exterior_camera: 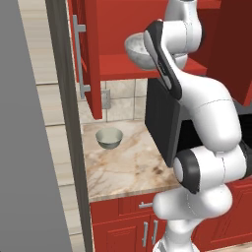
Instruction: Pick up the bowls on the counter and stack them on top of one another in the open cabinet. Place the smaller bowl on top of the larger bowl.
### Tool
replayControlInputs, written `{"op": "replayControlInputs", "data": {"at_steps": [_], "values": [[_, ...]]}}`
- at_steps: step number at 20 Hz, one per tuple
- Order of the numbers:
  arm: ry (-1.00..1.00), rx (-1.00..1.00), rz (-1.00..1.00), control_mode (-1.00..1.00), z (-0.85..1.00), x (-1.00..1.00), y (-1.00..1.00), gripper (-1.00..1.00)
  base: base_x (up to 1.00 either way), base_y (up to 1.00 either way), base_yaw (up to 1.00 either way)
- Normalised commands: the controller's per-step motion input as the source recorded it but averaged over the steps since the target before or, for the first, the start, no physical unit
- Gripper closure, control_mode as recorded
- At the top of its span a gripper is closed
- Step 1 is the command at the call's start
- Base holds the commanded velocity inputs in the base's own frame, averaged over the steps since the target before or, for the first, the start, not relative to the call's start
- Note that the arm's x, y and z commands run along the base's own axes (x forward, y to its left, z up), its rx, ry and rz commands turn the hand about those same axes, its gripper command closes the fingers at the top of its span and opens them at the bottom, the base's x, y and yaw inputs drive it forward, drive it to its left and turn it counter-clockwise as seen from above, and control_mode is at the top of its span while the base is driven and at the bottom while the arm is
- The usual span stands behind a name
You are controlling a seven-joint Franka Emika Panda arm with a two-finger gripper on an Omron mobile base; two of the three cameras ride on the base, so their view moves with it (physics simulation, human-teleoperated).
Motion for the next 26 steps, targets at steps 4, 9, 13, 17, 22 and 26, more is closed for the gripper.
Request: {"op": "replayControlInputs", "data": {"at_steps": [4,9,13,17,22,26], "values": [[0.00,0.01,0.00,-1.00,-0.15,0.36,0.08,1.00,0.00,0.00,0.00],[0.00,0.00,0.00,-1.00,-0.14,0.35,0.08,1.00,0.00,0.00,0.00],[-0.01,0.00,0.00,-1.00,-0.09,0.36,0.08,1.00,0.00,0.00,0.00],[-0.02,0.00,-0.01,-1.00,0.00,0.32,0.13,1.00,0.00,0.00,0.00],[-0.02,0.00,-0.01,-1.00,0.00,0.30,0.13,1.00,0.00,0.00,0.00],[0.00,0.00,0.00,-1.00,-0.03,0.33,0.08,1.00,0.00,0.00,0.00]]}}
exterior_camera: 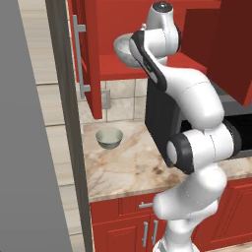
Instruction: Pick up the bowls on the counter and stack them on top of one another in the open cabinet. Place the smaller bowl on top of the larger bowl.
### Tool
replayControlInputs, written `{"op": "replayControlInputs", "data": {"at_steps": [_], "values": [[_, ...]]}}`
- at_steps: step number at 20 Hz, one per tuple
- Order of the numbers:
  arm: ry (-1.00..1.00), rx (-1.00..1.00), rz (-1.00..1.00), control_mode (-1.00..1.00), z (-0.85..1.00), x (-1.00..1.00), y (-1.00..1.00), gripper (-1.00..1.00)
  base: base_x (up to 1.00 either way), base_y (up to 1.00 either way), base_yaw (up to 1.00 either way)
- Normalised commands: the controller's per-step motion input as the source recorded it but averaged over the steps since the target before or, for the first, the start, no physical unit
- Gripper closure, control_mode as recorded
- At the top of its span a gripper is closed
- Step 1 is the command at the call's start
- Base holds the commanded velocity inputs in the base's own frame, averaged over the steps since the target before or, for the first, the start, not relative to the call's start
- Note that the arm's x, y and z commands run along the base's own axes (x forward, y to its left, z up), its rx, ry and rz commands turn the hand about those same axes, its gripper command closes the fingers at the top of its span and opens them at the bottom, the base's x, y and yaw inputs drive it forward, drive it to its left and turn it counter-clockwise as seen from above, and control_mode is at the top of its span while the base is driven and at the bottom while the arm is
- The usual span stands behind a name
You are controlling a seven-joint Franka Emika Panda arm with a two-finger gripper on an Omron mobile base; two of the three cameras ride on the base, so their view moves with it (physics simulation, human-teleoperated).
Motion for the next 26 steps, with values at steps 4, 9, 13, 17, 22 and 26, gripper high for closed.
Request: {"op": "replayControlInputs", "data": {"at_steps": [4,9,13,17,22,26], "values": [[0.03,0.00,0.00,-1.00,-0.18,0.29,0.01,1.00,0.00,0.00,0.00],[0.08,0.01,0.00,-1.00,-0.22,0.13,0.00,1.00,0.00,0.00,0.00],[0.09,0.01,0.00,-1.00,-0.23,0.08,0.00,1.00,0.00,0.00,0.00],[0.08,0.00,0.00,-1.00,-0.24,0.05,0.03,1.00,0.00,0.00,0.00],[0.04,0.00,0.00,-1.00,-0.21,0.00,0.10,-1.00,0.00,0.00,0.00],[-0.01,0.00,0.00,-1.00,-0.03,0.02,0.02,-1.00,0.00,0.00,0.00]]}}
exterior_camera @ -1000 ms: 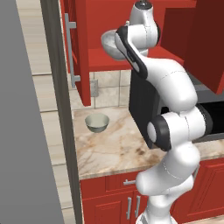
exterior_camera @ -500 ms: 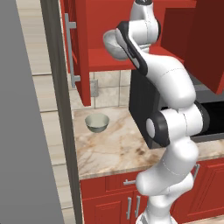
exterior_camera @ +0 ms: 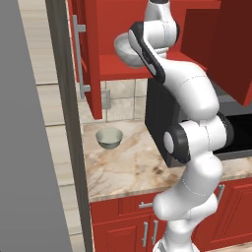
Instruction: Pick up the bowls on the counter and stack them on top of one another in the open cabinet. Place the smaller bowl on top of the larger bowl.
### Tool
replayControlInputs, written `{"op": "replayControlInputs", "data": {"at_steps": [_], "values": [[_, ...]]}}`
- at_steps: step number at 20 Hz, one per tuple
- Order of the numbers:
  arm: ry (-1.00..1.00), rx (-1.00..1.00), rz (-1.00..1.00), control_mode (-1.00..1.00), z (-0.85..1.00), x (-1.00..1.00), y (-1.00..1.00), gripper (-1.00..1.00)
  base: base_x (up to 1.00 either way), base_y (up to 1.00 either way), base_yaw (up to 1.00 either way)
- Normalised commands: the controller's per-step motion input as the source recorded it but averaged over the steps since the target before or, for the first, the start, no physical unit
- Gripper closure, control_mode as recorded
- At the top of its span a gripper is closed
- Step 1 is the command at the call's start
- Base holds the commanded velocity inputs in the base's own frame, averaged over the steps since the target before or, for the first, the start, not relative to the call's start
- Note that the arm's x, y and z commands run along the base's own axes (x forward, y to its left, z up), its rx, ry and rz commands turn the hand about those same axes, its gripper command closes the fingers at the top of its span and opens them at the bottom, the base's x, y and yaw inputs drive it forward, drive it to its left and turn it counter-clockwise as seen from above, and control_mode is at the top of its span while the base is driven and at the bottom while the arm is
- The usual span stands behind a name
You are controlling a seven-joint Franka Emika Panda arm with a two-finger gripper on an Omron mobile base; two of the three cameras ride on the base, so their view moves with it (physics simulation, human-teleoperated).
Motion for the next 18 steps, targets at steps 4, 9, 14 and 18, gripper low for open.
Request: {"op": "replayControlInputs", "data": {"at_steps": [4,9,14,18], "values": [[-0.06,0.00,0.00,-1.00,0.11,0.08,0.02,-1.00,0.00,0.00,0.00],[-0.08,0.00,0.00,-1.00,0.18,0.09,0.02,-1.00,0.00,0.00,0.00],[-0.09,0.00,0.00,-1.00,0.18,0.06,0.02,-1.00,0.00,0.00,0.00],[-0.07,0.00,0.00,-1.00,0.13,-0.07,0.00,-1.00,0.00,0.00,0.00]]}}
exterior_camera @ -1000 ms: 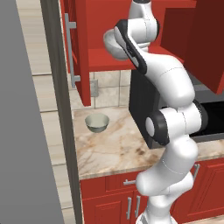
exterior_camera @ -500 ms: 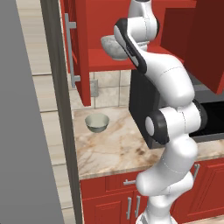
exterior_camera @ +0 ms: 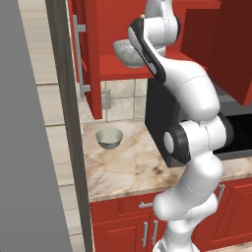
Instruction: Pick up the bowls on the counter and stack them on top of one another in the open cabinet. Place the smaller bowl on top of the larger bowl.
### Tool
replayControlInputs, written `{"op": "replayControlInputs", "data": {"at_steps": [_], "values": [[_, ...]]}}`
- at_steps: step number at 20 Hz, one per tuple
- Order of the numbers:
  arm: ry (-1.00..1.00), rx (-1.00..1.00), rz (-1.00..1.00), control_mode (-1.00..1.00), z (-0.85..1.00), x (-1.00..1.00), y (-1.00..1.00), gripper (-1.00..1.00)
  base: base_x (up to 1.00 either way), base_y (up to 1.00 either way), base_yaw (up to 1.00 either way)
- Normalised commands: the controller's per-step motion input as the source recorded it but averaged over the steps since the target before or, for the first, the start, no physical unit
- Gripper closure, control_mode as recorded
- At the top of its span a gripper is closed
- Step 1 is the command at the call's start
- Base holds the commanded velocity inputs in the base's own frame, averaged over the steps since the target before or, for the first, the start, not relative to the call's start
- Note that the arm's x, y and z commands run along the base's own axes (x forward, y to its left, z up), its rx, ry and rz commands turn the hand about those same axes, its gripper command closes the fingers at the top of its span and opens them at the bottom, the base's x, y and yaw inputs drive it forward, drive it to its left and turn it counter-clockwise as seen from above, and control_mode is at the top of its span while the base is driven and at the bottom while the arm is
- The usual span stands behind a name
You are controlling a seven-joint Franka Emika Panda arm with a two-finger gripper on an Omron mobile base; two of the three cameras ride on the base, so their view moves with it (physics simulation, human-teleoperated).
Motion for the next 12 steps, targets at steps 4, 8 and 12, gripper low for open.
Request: {"op": "replayControlInputs", "data": {"at_steps": [4,8,12], "values": [[-0.06,0.02,0.00,-1.00,0.06,-0.27,-0.05,-1.00,0.00,0.00,0.00],[-0.06,0.04,0.00,-1.00,0.03,-0.41,-0.12,-1.00,0.00,0.00,0.00],[-0.08,0.05,0.00,-1.00,0.08,-0.44,-0.16,-1.00,0.00,0.00,0.00]]}}
